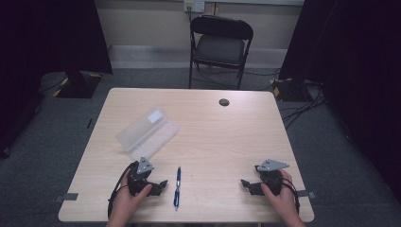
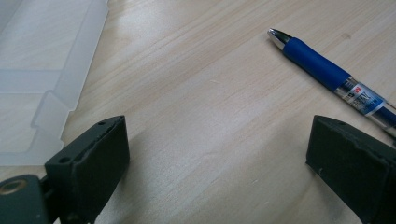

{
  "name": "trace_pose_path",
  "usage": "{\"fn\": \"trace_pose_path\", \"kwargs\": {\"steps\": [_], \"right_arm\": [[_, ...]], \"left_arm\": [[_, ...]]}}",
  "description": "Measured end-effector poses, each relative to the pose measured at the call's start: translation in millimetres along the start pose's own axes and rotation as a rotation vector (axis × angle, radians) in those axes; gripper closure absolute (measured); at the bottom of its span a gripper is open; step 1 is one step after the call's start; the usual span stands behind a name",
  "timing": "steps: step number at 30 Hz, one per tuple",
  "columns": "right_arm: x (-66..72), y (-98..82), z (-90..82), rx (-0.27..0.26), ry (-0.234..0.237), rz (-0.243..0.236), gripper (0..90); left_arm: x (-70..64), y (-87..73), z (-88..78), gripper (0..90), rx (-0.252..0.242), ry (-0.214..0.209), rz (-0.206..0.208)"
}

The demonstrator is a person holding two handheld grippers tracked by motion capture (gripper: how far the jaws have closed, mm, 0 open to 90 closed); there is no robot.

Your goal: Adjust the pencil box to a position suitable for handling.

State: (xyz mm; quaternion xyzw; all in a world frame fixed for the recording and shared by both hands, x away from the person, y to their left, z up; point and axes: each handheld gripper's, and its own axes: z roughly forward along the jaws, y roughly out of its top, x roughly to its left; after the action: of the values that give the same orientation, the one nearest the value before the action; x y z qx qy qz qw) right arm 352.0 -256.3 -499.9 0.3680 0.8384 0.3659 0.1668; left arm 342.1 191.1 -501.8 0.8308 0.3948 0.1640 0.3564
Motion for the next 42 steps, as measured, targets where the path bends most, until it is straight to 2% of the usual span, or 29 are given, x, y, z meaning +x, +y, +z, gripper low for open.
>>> {"fn": "trace_pose_path", "kwargs": {"steps": [17,20,22,28,30,35,36,42], "right_arm": [[-0.1,0.0,0.0,0.000,0.000,0.000,15.2],[-0.1,0.0,0.0,0.000,0.000,0.000,15.2],[-0.1,0.0,0.0,0.000,0.000,0.000,15.2],[-0.1,0.0,0.0,0.000,0.000,0.000,15.2],[-0.1,0.0,0.0,0.000,0.000,0.000,15.2],[-0.2,0.0,0.1,0.000,0.003,0.000,14.8],[-0.2,0.0,0.1,0.000,0.004,0.000,14.8],[-0.3,0.0,0.1,0.000,0.004,-0.002,14.9]], "left_arm": [[-0.6,1.1,0.5,5.0,0.004,0.004,-0.006],[-0.1,2.4,-0.7,10.9,0.010,0.015,-0.008],[1.5,3.8,-3.1,17.4,0.009,0.004,-0.021],[6.6,7.4,-5.7,16.2,0.013,0.003,-0.046],[7.8,9.1,-7.4,16.2,0.009,-0.004,-0.047],[12.1,12.3,-10.5,16.3,0.016,0.011,-0.042],[14.8,13.0,-11.6,16.2,0.008,0.012,-0.055],[21.4,18.3,-18.0,16.3,-0.002,0.018,-0.054]]}}
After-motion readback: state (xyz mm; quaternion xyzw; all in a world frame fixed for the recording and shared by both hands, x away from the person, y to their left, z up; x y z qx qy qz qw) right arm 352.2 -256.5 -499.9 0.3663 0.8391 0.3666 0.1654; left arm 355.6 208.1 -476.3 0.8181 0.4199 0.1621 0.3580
